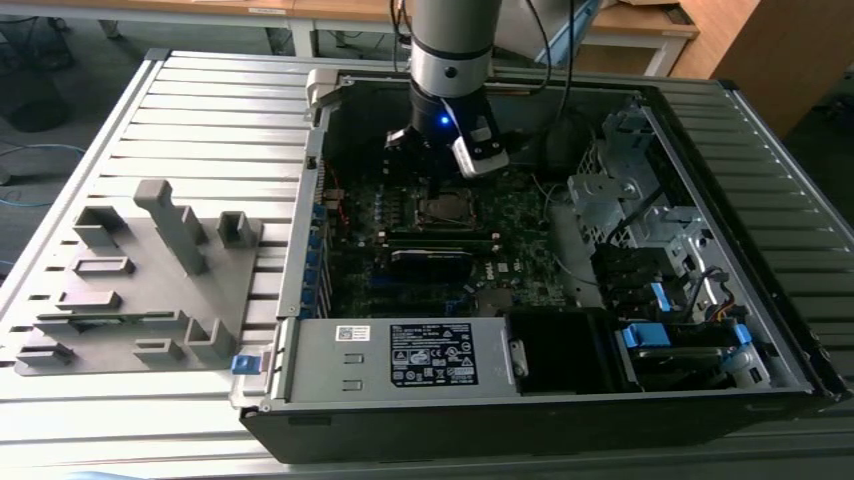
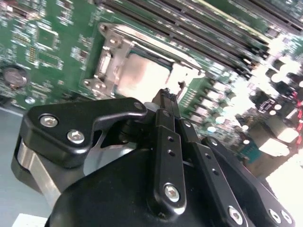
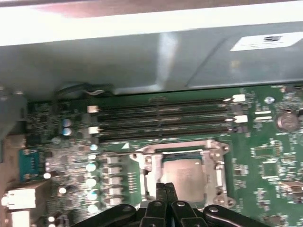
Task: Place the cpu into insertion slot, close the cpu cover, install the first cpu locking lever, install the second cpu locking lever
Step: 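Close the cpu cover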
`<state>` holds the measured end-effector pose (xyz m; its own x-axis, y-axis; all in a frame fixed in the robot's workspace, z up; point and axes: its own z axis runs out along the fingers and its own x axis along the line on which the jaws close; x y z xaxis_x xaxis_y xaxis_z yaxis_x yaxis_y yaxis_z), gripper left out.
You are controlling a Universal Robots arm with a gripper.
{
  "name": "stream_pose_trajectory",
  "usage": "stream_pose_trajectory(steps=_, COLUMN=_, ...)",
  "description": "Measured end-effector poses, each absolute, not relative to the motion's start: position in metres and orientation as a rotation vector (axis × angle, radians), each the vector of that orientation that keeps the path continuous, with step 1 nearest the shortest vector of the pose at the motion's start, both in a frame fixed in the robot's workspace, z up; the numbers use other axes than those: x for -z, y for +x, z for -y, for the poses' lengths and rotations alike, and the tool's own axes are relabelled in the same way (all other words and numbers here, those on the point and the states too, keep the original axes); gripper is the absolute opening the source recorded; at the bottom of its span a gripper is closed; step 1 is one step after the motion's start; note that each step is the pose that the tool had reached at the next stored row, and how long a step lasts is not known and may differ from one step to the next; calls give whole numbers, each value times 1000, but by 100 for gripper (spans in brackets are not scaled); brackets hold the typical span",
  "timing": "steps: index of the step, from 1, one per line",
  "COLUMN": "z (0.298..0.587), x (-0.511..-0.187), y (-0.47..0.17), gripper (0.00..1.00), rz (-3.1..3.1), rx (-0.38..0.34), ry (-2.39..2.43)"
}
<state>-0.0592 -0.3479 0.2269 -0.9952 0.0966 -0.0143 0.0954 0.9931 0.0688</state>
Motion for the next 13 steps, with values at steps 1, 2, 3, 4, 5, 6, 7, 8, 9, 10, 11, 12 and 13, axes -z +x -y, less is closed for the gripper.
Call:
stream_pose_trajectory(steps=1, z=348, x=-227, y=-56, gripper=11, rz=-3119, rx=-106, ry=150)
stream_pose_trajectory(steps=2, z=348, x=-227, y=-53, gripper=11, rz=-3119, rx=-106, ry=150)
stream_pose_trajectory(steps=3, z=348, x=-227, y=-50, gripper=11, rz=-3119, rx=-106, ry=150)
stream_pose_trajectory(steps=4, z=348, x=-227, y=-47, gripper=11, rz=-3119, rx=-106, ry=150)
stream_pose_trajectory(steps=5, z=348, x=-227, y=-45, gripper=11, rz=-3119, rx=-106, ry=150)
stream_pose_trajectory(steps=6, z=348, x=-227, y=-43, gripper=11, rz=-3119, rx=-106, ry=150)
stream_pose_trajectory(steps=7, z=348, x=-227, y=-43, gripper=11, rz=-3119, rx=-106, ry=150)
stream_pose_trajectory(steps=8, z=348, x=-227, y=-43, gripper=11, rz=-3119, rx=-106, ry=150)
stream_pose_trajectory(steps=9, z=348, x=-227, y=-43, gripper=11, rz=-3119, rx=-106, ry=151)
stream_pose_trajectory(steps=10, z=348, x=-227, y=-43, gripper=11, rz=-3119, rx=-106, ry=151)
stream_pose_trajectory(steps=11, z=348, x=-228, y=-43, gripper=11, rz=-3119, rx=-106, ry=150)
stream_pose_trajectory(steps=12, z=348, x=-229, y=-43, gripper=11, rz=-3119, rx=-106, ry=150)
stream_pose_trajectory(steps=13, z=348, x=-231, y=-43, gripper=11, rz=-3119, rx=-106, ry=150)
